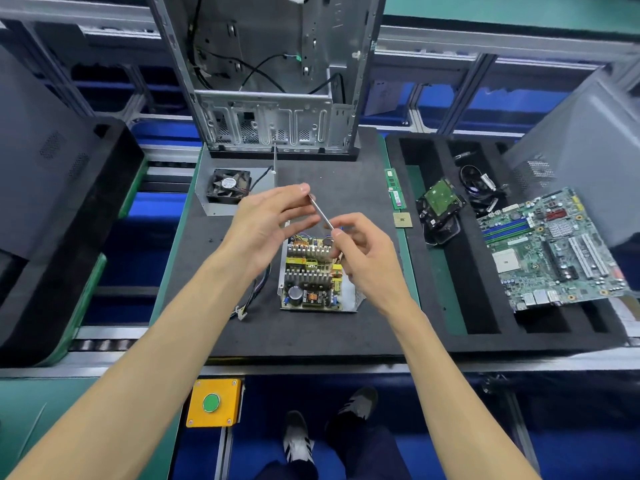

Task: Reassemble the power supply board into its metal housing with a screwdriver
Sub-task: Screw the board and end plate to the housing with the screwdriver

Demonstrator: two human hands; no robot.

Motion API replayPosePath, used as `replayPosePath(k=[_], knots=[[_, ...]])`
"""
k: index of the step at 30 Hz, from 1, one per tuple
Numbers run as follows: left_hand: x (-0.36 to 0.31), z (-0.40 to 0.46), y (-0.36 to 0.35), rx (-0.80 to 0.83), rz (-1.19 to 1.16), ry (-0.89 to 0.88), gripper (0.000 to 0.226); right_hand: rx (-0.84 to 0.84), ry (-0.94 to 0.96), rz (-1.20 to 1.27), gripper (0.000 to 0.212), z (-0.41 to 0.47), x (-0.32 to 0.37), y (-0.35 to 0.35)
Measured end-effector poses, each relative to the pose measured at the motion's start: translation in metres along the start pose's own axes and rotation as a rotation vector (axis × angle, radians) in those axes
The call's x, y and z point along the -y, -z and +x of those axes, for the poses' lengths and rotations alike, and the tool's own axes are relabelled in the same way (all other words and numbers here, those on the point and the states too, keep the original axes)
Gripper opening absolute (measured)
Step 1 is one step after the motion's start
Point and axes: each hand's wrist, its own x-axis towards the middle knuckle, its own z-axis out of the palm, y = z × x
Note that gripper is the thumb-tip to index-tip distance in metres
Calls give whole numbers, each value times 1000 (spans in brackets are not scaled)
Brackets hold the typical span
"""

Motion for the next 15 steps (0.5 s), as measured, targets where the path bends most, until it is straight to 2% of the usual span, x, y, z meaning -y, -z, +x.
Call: replayPosePath(k=[4,10,15], knots=[[1,-5,-10,1,18,0,9,-17,16,-46,11,-6,3,3],[3,-12,-26,-15,-134,55,17,-41,9,25,11,-14,10,7],[2,-18,-34,15,-138,42,5,-44,22,6,10,-17,15,18]])
